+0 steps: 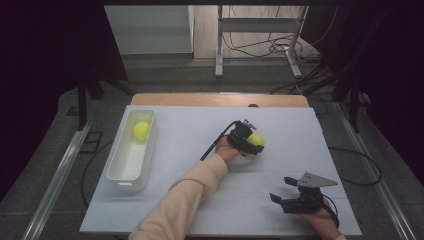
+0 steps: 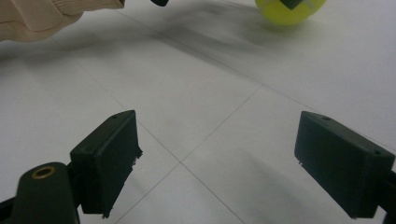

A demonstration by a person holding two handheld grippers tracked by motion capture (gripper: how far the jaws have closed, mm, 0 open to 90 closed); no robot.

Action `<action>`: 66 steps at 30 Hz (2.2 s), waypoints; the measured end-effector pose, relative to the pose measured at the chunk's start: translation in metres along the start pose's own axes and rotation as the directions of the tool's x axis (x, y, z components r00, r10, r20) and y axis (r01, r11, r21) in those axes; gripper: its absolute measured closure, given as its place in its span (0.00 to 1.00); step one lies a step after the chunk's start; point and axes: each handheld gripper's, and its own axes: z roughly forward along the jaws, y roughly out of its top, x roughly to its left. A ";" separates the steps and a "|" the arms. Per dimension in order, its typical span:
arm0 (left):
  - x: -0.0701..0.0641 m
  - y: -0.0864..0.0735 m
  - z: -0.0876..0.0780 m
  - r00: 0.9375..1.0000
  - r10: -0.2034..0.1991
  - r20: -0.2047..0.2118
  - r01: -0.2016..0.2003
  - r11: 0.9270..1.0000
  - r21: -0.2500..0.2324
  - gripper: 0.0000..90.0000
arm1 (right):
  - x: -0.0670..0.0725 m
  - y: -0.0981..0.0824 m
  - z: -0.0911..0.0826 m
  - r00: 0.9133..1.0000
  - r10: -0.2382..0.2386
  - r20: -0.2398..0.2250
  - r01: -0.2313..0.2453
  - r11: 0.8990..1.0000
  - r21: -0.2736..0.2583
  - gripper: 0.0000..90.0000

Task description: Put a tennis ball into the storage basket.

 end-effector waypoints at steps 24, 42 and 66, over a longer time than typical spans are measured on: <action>-0.009 -0.005 -0.027 0.999 0.037 0.017 -0.037 0.999 -0.022 0.29 | 0.000 0.000 0.000 1.000 -0.001 0.004 0.001 1.000 0.007 0.16; -0.011 -0.010 -0.050 0.999 0.046 0.010 -0.046 0.998 -0.052 0.29 | 0.000 0.000 0.000 1.000 -0.001 0.009 0.001 1.000 0.001 0.16; -0.006 -0.027 -0.086 0.999 0.039 -0.015 -0.040 0.995 -0.089 0.29 | 0.004 0.003 -0.001 1.000 -0.003 0.009 0.003 1.000 -0.007 0.16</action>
